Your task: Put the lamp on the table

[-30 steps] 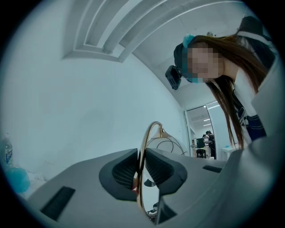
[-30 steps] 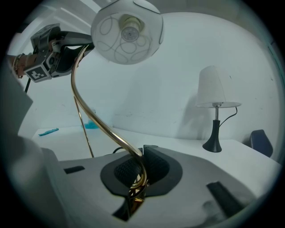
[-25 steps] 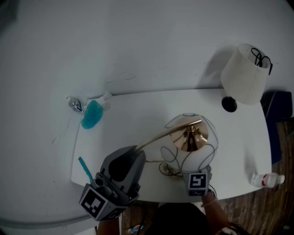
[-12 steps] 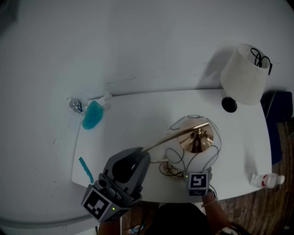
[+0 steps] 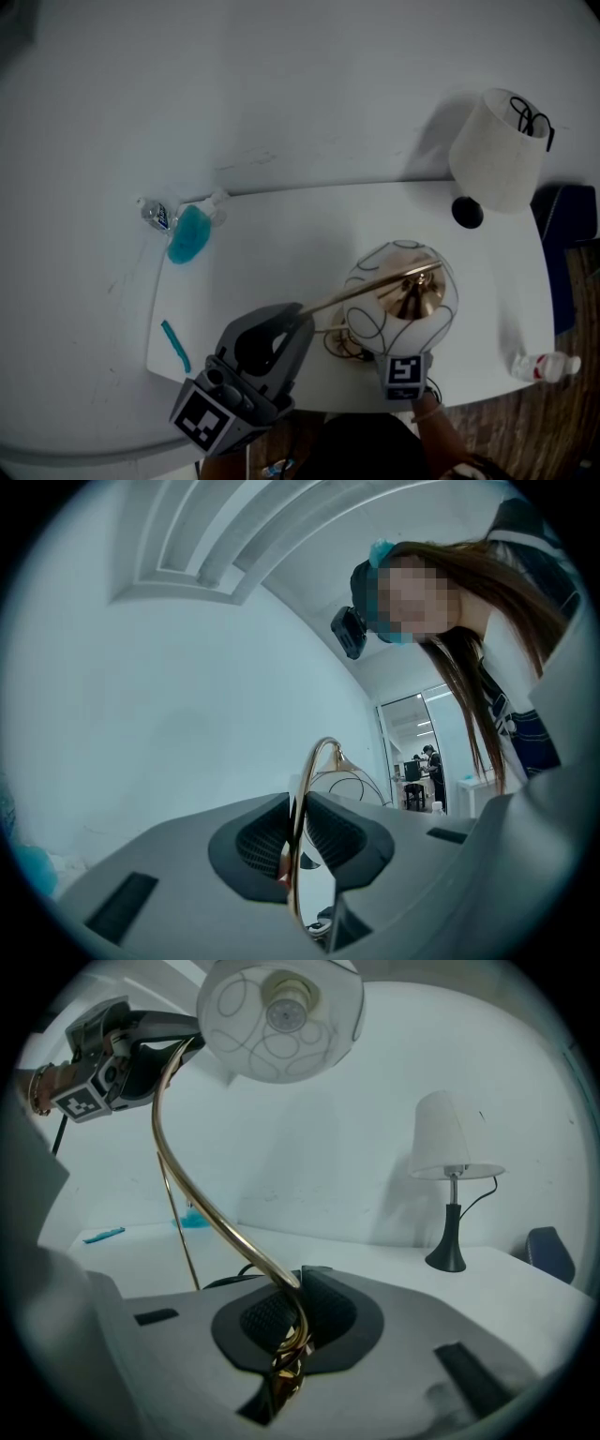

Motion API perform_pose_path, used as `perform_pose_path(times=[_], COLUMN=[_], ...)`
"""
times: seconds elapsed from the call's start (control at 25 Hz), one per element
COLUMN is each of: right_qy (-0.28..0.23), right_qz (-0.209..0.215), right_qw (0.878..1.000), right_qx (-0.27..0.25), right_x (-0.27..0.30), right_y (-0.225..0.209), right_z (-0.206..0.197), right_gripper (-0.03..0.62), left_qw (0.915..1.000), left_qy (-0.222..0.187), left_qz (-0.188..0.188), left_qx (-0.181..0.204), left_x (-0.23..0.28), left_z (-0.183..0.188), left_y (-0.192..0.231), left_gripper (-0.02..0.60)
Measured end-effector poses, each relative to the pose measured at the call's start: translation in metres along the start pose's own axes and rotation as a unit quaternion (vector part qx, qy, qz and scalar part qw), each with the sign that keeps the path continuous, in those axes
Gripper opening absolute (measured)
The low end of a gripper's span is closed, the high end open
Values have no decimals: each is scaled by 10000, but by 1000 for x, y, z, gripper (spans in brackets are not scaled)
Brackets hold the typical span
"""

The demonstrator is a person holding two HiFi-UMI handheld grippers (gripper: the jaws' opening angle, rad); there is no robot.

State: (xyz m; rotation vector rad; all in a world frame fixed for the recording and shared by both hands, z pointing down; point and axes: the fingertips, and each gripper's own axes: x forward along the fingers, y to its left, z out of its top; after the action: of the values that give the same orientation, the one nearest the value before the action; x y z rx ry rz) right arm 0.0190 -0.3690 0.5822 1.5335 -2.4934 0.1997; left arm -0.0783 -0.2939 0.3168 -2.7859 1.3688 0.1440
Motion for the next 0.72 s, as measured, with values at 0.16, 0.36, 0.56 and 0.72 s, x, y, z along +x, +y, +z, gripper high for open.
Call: perform_pose_path(times=[0.16,0.36,0.56,0.72], right_qy=[62,188,-32,4], right_qz=[32,55,66,142], right_qw=[10000,9996,9999,9998], right_qx=[-59,-187,-123,-113], right_x=[0,-2,0,0], right_y=[1,1,2,2], right_z=[-5,-3,2,5], right_gripper=[9,9,8,8], left_qw=[10000,10000,10000,10000], left_qy=[14,13,7,23], left_qz=[6,14,26,50], left_qx=[-1,-19,-30,-18], left_x=[-1,-2,-2,-2], left_z=[0,0,0,-1], left_y=[0,0,0,1], left_gripper=[63,63,64,66])
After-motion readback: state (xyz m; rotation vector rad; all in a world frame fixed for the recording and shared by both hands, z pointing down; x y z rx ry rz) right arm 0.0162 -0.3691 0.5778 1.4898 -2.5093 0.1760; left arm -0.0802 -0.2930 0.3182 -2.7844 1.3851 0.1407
